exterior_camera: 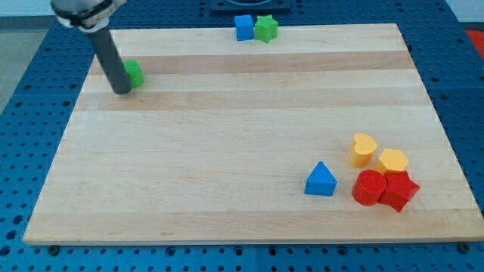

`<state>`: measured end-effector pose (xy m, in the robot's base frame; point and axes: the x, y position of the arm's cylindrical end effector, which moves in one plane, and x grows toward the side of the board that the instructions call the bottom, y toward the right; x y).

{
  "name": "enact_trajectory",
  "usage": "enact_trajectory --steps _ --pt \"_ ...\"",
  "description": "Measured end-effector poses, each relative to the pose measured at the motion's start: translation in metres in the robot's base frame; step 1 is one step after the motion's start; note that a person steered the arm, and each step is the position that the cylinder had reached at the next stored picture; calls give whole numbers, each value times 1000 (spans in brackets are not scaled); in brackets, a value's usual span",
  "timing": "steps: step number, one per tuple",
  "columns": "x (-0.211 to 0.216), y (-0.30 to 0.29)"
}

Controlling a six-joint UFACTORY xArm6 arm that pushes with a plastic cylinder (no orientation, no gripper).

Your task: Move the green circle towards the blue cube

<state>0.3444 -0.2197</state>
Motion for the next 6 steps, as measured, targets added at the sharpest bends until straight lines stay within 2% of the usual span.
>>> enact_trajectory --steps 1,2,3,5,6 --pt "-21 -17" --pt "-45 -57" --pt "-64 -24" --pt "-59 8" --pt "-43 14"
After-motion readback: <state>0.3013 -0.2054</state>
